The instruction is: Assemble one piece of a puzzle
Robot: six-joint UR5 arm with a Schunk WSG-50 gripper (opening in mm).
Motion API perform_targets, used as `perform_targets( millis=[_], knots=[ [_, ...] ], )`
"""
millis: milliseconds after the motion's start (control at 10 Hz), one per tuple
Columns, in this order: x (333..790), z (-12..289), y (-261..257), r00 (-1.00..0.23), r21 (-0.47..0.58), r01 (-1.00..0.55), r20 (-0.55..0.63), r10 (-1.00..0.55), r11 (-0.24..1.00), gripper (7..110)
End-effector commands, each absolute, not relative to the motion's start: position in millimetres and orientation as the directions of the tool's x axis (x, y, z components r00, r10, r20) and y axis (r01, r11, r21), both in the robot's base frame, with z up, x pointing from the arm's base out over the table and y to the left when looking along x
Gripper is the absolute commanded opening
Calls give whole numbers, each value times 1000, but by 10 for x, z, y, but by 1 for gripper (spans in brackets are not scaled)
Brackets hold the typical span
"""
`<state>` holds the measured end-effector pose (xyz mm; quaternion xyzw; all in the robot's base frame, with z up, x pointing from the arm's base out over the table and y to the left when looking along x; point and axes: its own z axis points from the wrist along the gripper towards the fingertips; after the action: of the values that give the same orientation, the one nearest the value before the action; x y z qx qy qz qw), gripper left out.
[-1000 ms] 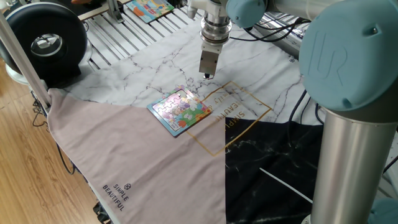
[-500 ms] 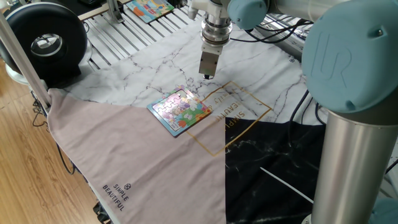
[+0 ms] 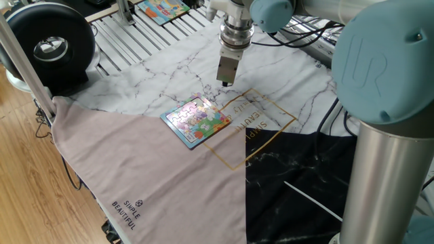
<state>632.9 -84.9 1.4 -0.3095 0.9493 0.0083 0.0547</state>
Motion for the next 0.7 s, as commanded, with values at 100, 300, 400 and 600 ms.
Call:
perform_targets(
  millis=[100, 300, 400, 600],
  knots=[
    [6338, -33, -827, -805, -13, -580, -142, -576, 814, 44],
    [6349, -43, -805, -803, -11, -582, -151, -577, 813, 44],
    [6351, -43, -805, -803, -11, -582, -153, -577, 813, 44],
    [6361, -53, -815, -804, -17, -579, -154, -575, 815, 44]
  ],
)
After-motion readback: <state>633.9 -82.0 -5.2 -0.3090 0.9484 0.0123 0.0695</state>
